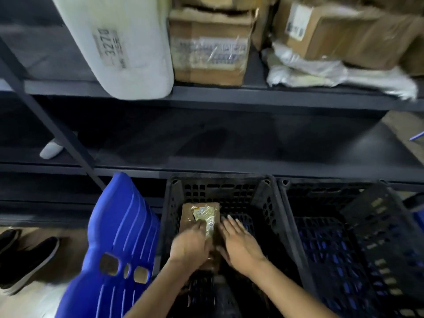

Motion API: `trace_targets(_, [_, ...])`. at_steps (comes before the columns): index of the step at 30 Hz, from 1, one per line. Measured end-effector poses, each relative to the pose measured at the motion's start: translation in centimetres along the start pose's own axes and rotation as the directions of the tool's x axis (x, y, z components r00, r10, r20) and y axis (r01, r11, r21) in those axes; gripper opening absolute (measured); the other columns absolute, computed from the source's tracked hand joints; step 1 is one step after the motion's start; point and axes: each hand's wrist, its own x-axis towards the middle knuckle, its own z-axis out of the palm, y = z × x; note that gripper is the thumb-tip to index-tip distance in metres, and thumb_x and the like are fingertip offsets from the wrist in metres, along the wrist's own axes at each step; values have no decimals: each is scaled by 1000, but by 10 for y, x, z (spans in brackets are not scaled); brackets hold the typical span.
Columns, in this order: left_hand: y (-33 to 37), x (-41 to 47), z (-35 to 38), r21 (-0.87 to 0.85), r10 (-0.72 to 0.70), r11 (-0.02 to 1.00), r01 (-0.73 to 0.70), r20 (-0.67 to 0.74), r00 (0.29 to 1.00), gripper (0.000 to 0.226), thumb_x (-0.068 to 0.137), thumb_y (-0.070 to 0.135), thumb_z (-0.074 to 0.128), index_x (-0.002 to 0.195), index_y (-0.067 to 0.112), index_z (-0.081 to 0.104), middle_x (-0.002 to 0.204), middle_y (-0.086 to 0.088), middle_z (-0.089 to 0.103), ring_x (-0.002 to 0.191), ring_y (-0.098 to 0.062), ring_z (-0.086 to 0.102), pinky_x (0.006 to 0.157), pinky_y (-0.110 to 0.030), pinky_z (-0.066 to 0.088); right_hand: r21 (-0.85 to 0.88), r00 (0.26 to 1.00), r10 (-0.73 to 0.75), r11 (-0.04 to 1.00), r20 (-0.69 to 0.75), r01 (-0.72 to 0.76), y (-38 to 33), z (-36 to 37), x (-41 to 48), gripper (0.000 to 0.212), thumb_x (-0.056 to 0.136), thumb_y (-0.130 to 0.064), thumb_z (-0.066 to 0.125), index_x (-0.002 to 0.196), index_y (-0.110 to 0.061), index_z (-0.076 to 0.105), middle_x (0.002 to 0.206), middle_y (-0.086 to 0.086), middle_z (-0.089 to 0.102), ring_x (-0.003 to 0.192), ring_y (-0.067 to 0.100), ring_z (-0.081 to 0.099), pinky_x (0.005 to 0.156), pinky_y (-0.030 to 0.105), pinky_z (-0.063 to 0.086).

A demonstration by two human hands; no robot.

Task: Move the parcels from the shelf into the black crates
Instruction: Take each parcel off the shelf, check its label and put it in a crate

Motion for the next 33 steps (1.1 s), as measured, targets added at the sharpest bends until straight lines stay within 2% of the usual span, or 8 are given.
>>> trace_targets(3, [19, -7, -60, 110, 164, 983, -150, -138, 977, 59, 95, 37, 37, 148, 13, 28, 153, -2, 34, 141, -17, 29, 120, -31, 15, -18, 987, 31, 999, -157, -34, 14, -52, -18, 65, 99, -40, 32, 152, -10, 8, 160, 7, 5, 148, 21, -1, 117, 32, -8])
trace_targets(6, [40, -17, -118, 178, 255, 959, -220, -204, 945, 63, 95, 42, 38, 148, 11, 27, 154, -3, 32, 143, -15, 25, 121, -30, 8, -31, 973, 61, 997, -221, -70, 19, -108, -38, 66, 99, -44, 32, 152, -11, 10, 160, 5, 8, 148, 19, 1, 117, 30, -7])
trace_targets(11, [72, -31, -203, 224, 359, 929, -294, -359, 861, 65, 95, 47, 42, 148, 11, 30, 152, -3, 36, 142, -19, 28, 118, -29, 12, -86, 928, 90, 988, -361, -130, 22, -197, -65, 68, 99, -47, 34, 151, -10, 14, 159, 6, 15, 147, 19, 9, 118, 31, 0])
trace_targets(14, [91, -37, -243, 235, 389, 919, -317, -400, 830, 66, 94, 47, 45, 147, 10, 31, 151, -5, 37, 142, -20, 29, 117, -30, 14, -71, 879, 104, 985, -465, -154, 23, -239, -79, 67, 98, -47, 38, 151, -9, 19, 157, 6, 21, 146, 19, 14, 118, 31, 5])
trace_targets(22, [141, -41, -307, 306, 490, 872, -383, -517, 702, 67, 93, 44, 49, 147, 8, 29, 152, -6, 36, 142, -22, 27, 116, -33, 21, -39, 756, 188, 962, -627, -272, 45, -317, -115, 68, 94, -43, 52, 147, -8, 28, 152, 7, 33, 142, 21, 25, 117, 31, 16])
trace_targets(25, [168, -36, -323, 339, 525, 851, -400, -530, 666, 68, 93, 43, 50, 147, 7, 29, 151, -7, 36, 142, -22, 28, 116, -34, 21, -49, 712, 200, 948, -674, -313, 69, -344, -128, 67, 94, -42, 52, 147, -9, 29, 151, 7, 35, 140, 22, 28, 114, 31, 22])
trace_targets(28, [199, -24, -334, 359, 542, 840, -407, -534, 649, 66, 92, 40, 52, 145, 6, 31, 149, -8, 39, 141, -23, 30, 116, -36, 22, -51, 675, 210, 937, -708, -345, 103, -369, -140, 67, 94, -41, 52, 148, -8, 29, 152, 8, 34, 141, 22, 27, 115, 32, 22])
trace_targets(33, [261, 12, -345, 370, 528, 849, -377, -557, 641, 67, 92, 41, 52, 145, 6, 32, 150, -9, 38, 141, -24, 29, 116, -36, 21, -72, 653, 192, 932, -733, -355, 178, -409, -150, 66, 94, -39, 52, 147, -8, 29, 152, 9, 33, 141, 24, 27, 113, 36, 25])
